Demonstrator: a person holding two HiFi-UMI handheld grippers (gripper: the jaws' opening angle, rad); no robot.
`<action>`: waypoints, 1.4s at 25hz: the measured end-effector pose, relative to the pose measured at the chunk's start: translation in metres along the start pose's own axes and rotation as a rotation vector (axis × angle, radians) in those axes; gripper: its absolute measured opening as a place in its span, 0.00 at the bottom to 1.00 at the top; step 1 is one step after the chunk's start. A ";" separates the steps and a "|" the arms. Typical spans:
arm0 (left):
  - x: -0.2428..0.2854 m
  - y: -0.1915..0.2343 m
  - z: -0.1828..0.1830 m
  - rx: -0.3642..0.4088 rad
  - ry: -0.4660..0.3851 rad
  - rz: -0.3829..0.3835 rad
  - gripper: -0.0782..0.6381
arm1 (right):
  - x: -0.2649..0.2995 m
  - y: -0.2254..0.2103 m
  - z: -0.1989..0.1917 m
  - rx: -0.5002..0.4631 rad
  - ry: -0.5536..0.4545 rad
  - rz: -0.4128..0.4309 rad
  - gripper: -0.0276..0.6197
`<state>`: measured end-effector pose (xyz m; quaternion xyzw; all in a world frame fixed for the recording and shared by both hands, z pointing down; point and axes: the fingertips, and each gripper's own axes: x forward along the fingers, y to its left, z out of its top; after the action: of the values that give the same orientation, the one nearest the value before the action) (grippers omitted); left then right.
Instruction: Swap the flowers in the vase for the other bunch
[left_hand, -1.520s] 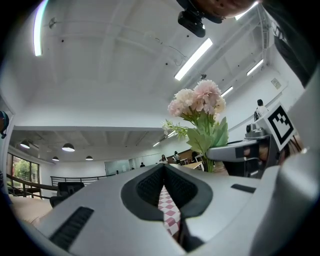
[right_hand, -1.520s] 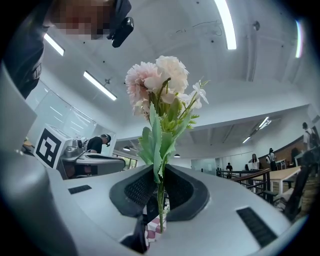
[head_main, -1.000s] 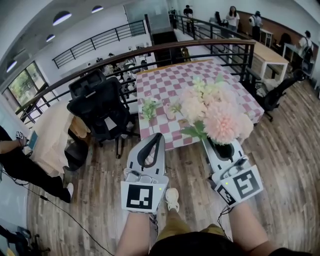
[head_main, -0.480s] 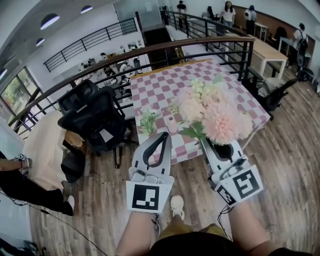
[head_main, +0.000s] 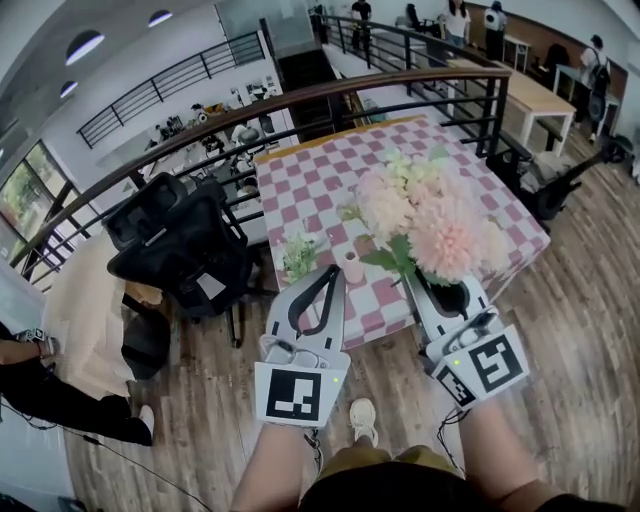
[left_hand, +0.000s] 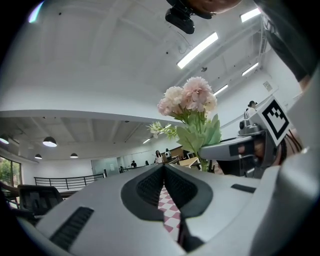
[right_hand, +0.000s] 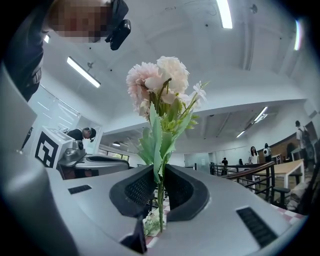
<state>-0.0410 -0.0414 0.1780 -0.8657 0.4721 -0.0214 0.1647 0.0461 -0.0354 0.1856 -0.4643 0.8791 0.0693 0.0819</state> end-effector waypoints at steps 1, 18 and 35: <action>0.004 0.004 -0.003 -0.007 0.001 -0.003 0.12 | 0.005 -0.002 -0.001 -0.001 0.002 -0.004 0.14; 0.055 0.062 -0.045 -0.037 0.013 -0.046 0.12 | 0.080 -0.022 -0.027 -0.012 0.033 -0.033 0.14; 0.079 0.101 -0.078 -0.066 0.027 -0.043 0.12 | 0.123 -0.029 -0.047 -0.026 0.053 -0.040 0.14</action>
<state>-0.0944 -0.1774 0.2120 -0.8802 0.4562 -0.0210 0.1291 -0.0019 -0.1602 0.2041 -0.4846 0.8705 0.0666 0.0539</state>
